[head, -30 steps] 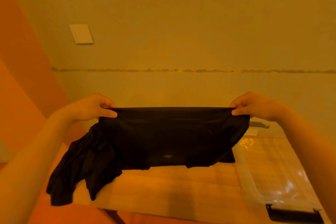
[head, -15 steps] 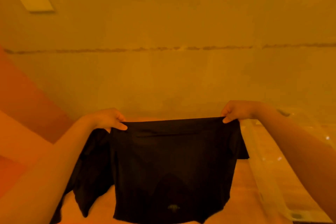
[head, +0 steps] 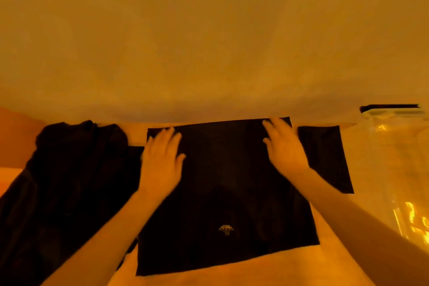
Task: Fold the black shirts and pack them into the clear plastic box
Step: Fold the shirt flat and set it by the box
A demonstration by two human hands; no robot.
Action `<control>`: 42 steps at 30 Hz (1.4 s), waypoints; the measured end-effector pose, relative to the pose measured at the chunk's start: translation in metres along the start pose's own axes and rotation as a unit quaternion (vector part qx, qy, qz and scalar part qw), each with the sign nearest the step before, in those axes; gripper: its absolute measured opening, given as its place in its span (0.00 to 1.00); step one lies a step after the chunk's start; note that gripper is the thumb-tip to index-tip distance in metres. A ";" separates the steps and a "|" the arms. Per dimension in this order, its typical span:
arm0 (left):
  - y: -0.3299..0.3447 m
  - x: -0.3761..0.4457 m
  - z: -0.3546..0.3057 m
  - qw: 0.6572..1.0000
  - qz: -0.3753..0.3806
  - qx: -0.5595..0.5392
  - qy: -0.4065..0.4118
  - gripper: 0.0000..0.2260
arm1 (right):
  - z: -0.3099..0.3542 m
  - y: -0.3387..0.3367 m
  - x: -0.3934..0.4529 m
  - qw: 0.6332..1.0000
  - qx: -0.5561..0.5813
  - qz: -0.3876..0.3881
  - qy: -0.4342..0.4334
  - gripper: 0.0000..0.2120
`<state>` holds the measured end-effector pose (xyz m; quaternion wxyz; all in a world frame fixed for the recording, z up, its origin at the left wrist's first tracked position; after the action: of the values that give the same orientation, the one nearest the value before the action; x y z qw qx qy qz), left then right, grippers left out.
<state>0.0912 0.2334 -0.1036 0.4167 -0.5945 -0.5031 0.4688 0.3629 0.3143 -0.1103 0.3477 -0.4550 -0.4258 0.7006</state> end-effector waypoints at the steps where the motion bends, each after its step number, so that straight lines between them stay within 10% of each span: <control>1: 0.015 -0.012 -0.013 0.999 0.036 0.014 0.012 0.21 | 0.008 0.011 -0.014 1.000 -0.001 0.023 -0.018 0.25; 6: 0.078 -0.050 -0.014 0.984 0.160 0.077 -0.030 0.27 | -0.018 0.053 -0.043 0.987 -0.014 0.150 0.062 0.30; 14: 0.069 -0.072 -0.026 0.984 0.160 0.074 -0.032 0.30 | -0.014 0.042 -0.061 0.980 -0.064 0.129 0.137 0.31; 35: 0.105 -0.273 -0.027 0.967 0.239 0.067 0.056 0.36 | -0.041 0.143 -0.279 0.967 -0.109 0.210 -0.089 0.43; 42: 0.095 -0.286 -0.031 0.986 0.104 0.073 0.107 0.27 | -0.021 0.156 -0.278 0.959 -0.130 0.223 -0.117 0.38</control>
<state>0.1254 -0.0644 -0.1493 0.4595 -0.6579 -0.3556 0.4791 0.4630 0.0151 -0.1622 0.0680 -0.4944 -0.4382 0.7476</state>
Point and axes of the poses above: each hand's wrist, its own x-axis towards the middle knuckle, its own y-axis out of the palm, z = x × y, the point moved 6 cm from there along x, towards the middle knuckle, and after that the axes turned 15 degrees about z, right-handed, at the moved point
